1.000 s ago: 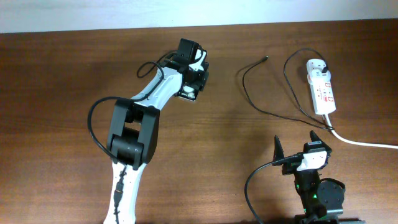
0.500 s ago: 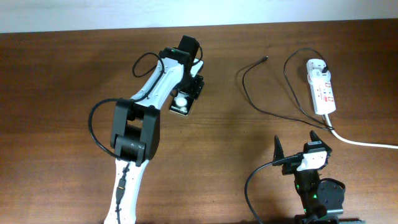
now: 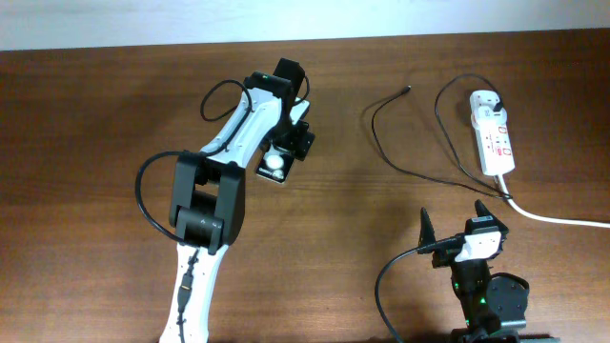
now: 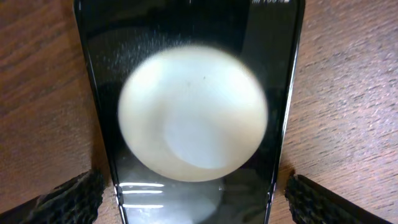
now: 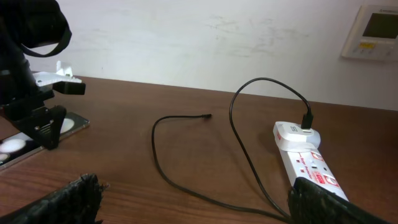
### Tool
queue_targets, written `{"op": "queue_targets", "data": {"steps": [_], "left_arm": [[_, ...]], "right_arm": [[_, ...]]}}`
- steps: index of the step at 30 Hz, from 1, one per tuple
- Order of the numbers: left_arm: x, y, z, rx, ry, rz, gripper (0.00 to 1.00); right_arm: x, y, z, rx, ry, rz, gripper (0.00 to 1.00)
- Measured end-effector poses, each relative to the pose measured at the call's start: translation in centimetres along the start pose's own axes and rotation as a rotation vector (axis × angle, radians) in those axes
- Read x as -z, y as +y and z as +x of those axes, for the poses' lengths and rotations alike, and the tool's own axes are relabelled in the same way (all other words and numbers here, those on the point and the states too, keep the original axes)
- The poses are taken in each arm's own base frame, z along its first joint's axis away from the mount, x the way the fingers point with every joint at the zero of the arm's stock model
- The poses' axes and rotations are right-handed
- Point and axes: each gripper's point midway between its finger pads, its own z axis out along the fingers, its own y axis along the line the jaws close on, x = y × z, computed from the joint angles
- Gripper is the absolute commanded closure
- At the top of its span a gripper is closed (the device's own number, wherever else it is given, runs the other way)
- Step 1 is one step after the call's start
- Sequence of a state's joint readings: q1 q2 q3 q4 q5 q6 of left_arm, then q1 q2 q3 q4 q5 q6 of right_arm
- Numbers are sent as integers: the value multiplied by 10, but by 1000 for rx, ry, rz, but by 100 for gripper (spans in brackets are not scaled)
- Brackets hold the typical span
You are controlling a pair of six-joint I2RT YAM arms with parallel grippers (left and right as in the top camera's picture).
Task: Plug charger to phone and switch on socket
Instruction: 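Lower the left gripper and close it on the phone's sides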
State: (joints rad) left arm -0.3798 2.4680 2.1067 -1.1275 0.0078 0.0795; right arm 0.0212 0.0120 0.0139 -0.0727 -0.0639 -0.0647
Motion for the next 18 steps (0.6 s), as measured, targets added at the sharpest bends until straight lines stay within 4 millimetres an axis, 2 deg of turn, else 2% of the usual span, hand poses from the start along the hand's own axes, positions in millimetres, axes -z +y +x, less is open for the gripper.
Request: {"op": "queue_targets", "data": {"steps": [4,6,8,13,18], "left_arm": [[0,1,2,-2,8,-6,16],[0,1,2,-3,7,-6,30],[0,1,2,-5,7,-7,35],[1,1,2,-6,9,-7,37],[5,0,11,-6,73,-1,36]], "right_arm": [[0,0,0,0,0,0,1],[0,0,0,0,0,0,1],[0,0,0,0,0,0,1],[0,0,0,0,0,0,1],[0,0,0,0,0,0,2]]}}
